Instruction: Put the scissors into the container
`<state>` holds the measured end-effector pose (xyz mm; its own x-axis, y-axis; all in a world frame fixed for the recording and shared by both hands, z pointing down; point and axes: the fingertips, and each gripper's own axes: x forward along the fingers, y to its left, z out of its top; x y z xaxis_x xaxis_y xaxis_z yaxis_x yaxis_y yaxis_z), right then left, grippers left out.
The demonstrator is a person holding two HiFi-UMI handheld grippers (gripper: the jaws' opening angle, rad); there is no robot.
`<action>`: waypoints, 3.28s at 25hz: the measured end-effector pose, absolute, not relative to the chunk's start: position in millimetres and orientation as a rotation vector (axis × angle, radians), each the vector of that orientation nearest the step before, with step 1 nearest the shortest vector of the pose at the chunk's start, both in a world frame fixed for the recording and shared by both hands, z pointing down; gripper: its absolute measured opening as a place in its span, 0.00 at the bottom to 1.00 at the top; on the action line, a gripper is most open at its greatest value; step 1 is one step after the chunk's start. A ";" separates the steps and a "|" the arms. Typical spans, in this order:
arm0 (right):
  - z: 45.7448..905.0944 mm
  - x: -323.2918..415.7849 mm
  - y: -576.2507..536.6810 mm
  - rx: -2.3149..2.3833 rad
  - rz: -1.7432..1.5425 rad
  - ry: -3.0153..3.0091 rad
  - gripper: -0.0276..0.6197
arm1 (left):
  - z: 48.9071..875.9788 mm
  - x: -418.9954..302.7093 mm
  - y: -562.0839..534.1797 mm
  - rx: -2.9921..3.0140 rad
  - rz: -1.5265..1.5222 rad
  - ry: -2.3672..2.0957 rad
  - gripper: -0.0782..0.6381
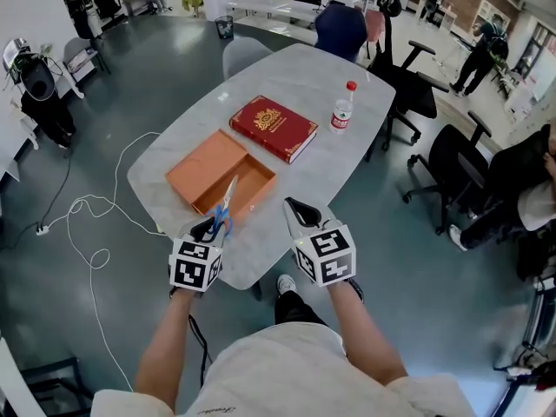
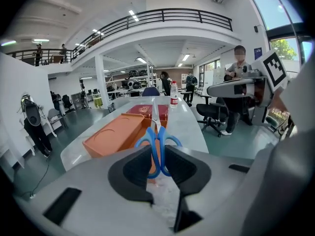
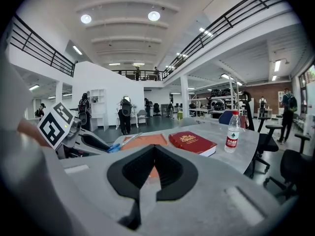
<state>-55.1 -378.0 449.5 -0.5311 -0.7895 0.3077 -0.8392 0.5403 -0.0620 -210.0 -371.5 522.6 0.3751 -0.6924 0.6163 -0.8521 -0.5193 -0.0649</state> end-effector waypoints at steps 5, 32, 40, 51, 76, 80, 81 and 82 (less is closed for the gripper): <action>455.2 -49.3 -408.8 1.339 0.315 -2.538 0.05 | 536.0 -207.7 -398.1 2.344 0.956 -1.341 0.22; 493.6 -37.5 -507.6 1.202 0.434 -2.533 0.05 | 620.4 -197.9 -483.5 2.175 1.468 -1.040 0.22; 499.5 -36.2 -522.7 1.172 0.461 -2.537 0.05 | 630.2 -194.3 -484.2 2.106 1.561 -0.951 0.22; 508.8 -40.5 -534.5 1.151 0.483 -2.549 0.05 | 640.9 -189.9 -485.0 2.080 1.615 -0.886 0.23; 486.9 -44.7 -497.2 1.168 0.436 -2.538 0.05 | 583.7 -202.4 -476.7 2.150 1.306 -1.149 0.23; 479.3 -50.0 -488.8 1.166 0.419 -2.545 0.05 | 555.8 -209.0 -471.9 2.174 1.136 -1.261 0.23; 477.4 -51.2 -487.3 1.168 0.414 -2.548 0.05 | 548.2 -210.4 -471.3 2.187 1.093 -1.288 0.23; 475.7 -52.4 -486.1 1.168 0.408 -2.550 0.05 | 540.7 -212.0 -470.7 2.200 1.051 -1.315 0.23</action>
